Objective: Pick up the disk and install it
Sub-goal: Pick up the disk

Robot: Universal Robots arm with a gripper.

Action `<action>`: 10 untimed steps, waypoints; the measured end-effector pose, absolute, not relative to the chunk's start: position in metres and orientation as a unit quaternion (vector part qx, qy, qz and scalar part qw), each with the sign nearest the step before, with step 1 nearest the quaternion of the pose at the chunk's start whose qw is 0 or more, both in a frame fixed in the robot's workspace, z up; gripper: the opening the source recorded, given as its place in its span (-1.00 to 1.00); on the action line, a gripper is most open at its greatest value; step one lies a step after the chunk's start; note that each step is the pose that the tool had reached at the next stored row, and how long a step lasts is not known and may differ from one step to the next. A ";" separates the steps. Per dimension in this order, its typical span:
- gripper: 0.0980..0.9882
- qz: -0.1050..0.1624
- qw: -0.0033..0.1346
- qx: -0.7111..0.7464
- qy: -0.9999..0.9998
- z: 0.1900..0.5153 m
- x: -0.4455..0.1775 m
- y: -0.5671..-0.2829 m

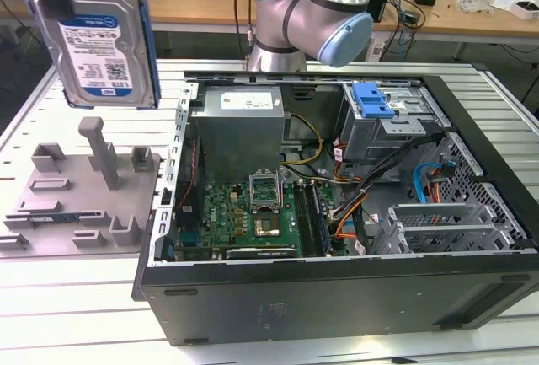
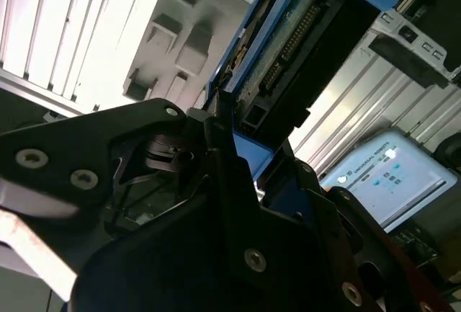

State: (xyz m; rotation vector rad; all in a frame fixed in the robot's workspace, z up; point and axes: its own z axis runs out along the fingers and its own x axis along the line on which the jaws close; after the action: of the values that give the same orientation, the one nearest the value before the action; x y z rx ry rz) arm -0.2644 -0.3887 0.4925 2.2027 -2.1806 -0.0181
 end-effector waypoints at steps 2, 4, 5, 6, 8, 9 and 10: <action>-0.40 -0.007 0.022 0.710 -0.703 0.493 -0.246 -0.393; -0.40 -0.007 0.023 0.711 -0.703 0.493 -0.233 -0.395; -0.40 -0.007 0.023 0.711 -0.702 0.493 -0.230 -0.396; -0.40 -0.007 0.023 0.712 -0.702 0.493 -0.228 -0.396; -0.40 -0.007 0.023 0.713 -0.701 0.493 -0.223 -0.397; -0.40 -0.007 0.023 0.713 -0.700 0.493 -0.220 -0.398; -0.40 -0.007 0.023 0.714 -0.700 0.493 -0.218 -0.398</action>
State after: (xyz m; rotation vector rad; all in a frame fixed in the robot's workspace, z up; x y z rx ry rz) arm -0.2181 -0.3984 0.4933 2.2110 -2.1675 -0.0228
